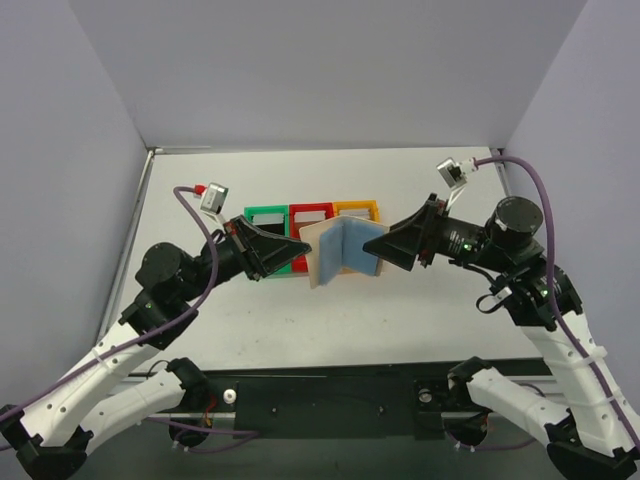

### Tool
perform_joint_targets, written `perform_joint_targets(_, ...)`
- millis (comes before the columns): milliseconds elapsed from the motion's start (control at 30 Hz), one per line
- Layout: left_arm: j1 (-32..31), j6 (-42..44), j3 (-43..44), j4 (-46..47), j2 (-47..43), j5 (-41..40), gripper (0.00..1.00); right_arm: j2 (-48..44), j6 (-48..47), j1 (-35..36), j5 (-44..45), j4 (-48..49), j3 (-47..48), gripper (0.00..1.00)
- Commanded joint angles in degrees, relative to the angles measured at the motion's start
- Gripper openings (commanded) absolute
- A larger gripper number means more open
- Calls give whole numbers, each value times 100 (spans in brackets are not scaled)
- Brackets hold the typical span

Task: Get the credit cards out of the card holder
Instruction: Remove the credit card from the card holder.

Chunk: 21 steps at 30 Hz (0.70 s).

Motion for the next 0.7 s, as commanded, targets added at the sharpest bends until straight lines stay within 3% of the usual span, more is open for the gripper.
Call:
perform_joint_targets(0,24,-189,21,755,-52,71,0,142,-242,310,83,-21,92,61)
perform_joint_targets(233,59,-321,-40,1037,-123,-43,0,283,101,538,-189,402,-137,47)
perform_joint_targets(533,130,-374,-145,923,-228,-35,0,300,74,565,-128,236,65,0)
perform_joint_targets(667,174,-383,-242,782,-237,-17,0,370,118,565,-216,122,302,0)
